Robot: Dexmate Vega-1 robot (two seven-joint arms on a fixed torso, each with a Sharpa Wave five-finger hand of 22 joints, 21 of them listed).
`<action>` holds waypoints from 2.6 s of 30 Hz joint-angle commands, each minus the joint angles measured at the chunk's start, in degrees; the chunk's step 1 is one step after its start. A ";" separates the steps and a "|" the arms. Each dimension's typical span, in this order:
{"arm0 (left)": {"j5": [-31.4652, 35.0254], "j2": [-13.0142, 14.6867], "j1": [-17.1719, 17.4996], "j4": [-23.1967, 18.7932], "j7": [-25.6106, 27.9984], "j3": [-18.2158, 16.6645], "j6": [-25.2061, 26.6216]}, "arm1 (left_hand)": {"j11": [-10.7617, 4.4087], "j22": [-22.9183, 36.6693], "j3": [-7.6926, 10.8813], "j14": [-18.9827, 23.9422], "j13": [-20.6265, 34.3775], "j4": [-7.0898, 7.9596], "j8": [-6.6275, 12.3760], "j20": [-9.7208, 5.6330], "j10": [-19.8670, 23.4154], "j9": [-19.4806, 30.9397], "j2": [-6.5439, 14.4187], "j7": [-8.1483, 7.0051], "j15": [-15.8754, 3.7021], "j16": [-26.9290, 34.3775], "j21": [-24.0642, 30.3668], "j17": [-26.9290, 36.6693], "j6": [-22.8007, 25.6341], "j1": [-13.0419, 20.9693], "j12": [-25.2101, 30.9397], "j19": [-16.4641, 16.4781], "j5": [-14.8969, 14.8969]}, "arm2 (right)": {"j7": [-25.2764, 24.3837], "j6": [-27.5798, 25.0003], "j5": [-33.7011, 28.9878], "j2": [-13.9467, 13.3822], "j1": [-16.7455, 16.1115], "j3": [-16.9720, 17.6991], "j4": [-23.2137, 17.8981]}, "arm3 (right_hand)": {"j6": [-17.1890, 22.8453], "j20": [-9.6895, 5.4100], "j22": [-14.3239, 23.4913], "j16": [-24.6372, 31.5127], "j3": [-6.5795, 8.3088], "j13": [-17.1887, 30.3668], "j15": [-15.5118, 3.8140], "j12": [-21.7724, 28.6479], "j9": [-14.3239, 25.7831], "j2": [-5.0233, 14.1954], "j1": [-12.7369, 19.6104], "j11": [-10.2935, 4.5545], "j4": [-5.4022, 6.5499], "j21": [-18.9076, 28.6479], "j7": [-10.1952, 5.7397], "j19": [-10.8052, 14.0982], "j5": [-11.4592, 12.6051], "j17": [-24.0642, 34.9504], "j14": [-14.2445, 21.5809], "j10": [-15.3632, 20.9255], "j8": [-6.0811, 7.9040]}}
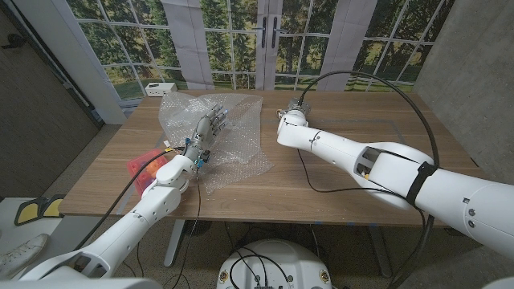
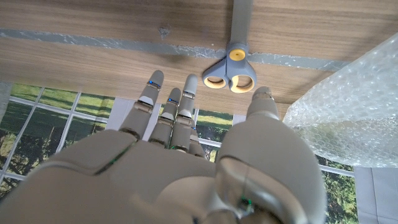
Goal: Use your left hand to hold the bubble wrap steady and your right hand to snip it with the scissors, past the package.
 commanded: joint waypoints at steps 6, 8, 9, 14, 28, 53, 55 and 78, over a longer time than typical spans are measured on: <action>-0.14 -0.14 -0.24 0.42 -0.30 0.00 0.00 | 0.25 0.33 -0.04 0.33 0.30 -0.04 -0.17 0.12 0.38 0.01 0.51 0.16 -0.99 0.01 0.06 0.15 0.07 0.25 -0.04 0.06 0.32 | 1.14 0.34 0.06 0.95 0.81 -1.07 2.11 | -0.26 0.38 0.21 -0.32 -0.03 0.12 0.19 -0.27 0.19 -0.13 -0.57 0.25 0.15 -0.17 4.70 0.03 -0.15 0.19 -0.32 -0.58 0.21; -0.08 -0.06 -0.12 0.26 -0.12 -0.05 0.04 | 0.22 0.33 -0.04 0.33 0.30 -0.04 -0.17 0.04 0.49 0.01 0.53 0.11 -1.00 0.01 0.06 0.15 0.07 0.25 0.00 0.06 0.32 | 0.69 0.41 -0.07 0.85 0.57 -1.00 1.77 | -0.27 0.42 0.22 -0.32 -0.01 0.13 0.22 -0.33 0.19 -0.14 -0.58 0.29 0.14 -0.17 4.63 0.00 -0.16 0.20 -0.32 -0.69 0.22; -0.11 -0.02 -0.06 0.20 -0.09 -0.08 0.07 | 0.37 0.33 -0.04 0.29 0.30 -0.04 -0.15 0.05 0.45 0.01 0.54 0.06 -1.00 0.00 0.05 0.15 0.12 0.25 -0.02 0.05 0.32 | 0.71 0.42 -0.20 0.81 0.56 -1.17 1.66 | -0.27 0.42 0.22 -0.31 0.01 0.13 0.22 -0.33 0.19 -0.14 -0.56 0.22 0.12 -0.17 4.43 -0.02 -0.16 0.20 -0.32 -0.64 0.23; -0.15 0.09 0.05 0.04 -0.11 -0.15 0.04 | 0.26 0.33 -0.02 0.26 0.30 -0.05 -0.17 -0.02 0.50 0.01 0.58 0.07 -1.07 -0.02 0.05 0.14 0.07 0.27 -0.01 0.04 0.32 | 1.30 0.62 -0.36 1.00 0.74 -1.64 1.95 | -0.09 0.41 0.23 -0.31 0.10 0.16 0.10 -0.28 0.19 -0.09 -0.49 0.03 0.05 -0.17 4.19 -0.09 -0.16 0.23 -0.35 -0.41 0.34; -0.21 0.16 0.06 -0.14 -0.37 -0.14 -0.03 | 0.26 0.32 0.01 0.27 0.30 -0.07 -0.16 0.05 0.36 0.01 0.67 0.15 -1.08 -0.01 0.04 0.14 0.13 0.32 -0.08 0.01 0.32 | 0.45 0.29 -1.30 3.47 1.39 -2.72 6.42 | 0.23 0.35 0.27 -0.19 0.57 0.10 0.10 -0.44 0.20 0.70 -0.53 0.12 0.19 -0.14 3.99 -0.21 -0.04 0.43 -0.36 -0.22 0.52; -0.39 0.28 0.83 -0.83 0.12 -0.42 -0.20 | 0.31 0.32 0.01 0.24 0.30 -0.10 -0.20 0.08 0.29 0.01 0.73 0.20 -1.12 -0.01 0.04 0.14 0.06 0.36 -0.14 -0.04 0.30 | -0.80 3.00 -1.57 5.85 1.75 -3.34 11.84 | 0.92 0.20 0.31 -0.08 1.14 0.19 -0.19 -0.71 0.22 1.16 -0.73 -0.50 0.19 -0.06 3.62 -0.38 0.08 0.61 -0.41 0.05 0.80; -0.41 0.29 0.83 -0.80 0.05 -0.37 -0.12 | 0.25 0.32 0.00 0.24 0.31 -0.11 -0.20 0.08 0.52 0.01 0.73 0.15 -1.08 -0.01 0.04 0.14 0.06 0.36 -0.05 -0.05 0.30 | -0.81 3.25 -1.53 6.00 1.75 -3.30 12.17 | 0.95 0.06 0.32 -0.06 1.16 0.22 -0.28 -0.69 0.22 1.15 -0.78 -0.77 0.20 -0.04 3.49 -0.36 0.08 0.63 -0.39 0.14 0.81; -0.48 0.52 1.36 -1.15 0.41 -0.65 -0.20 | 0.17 0.33 -0.02 0.26 0.31 -0.12 -0.20 0.17 0.42 0.01 0.75 0.17 -1.02 0.00 0.02 0.14 0.05 0.36 -0.11 -0.12 0.29 | -1.03 8.70 -0.98 12.05 3.94 -4.20 26.09 | 1.42 -0.64 0.34 -0.05 1.83 0.45 -0.82 -0.73 0.24 1.37 -0.11 -1.32 -0.28 -0.02 2.73 -0.57 0.22 0.76 -0.56 0.35 0.95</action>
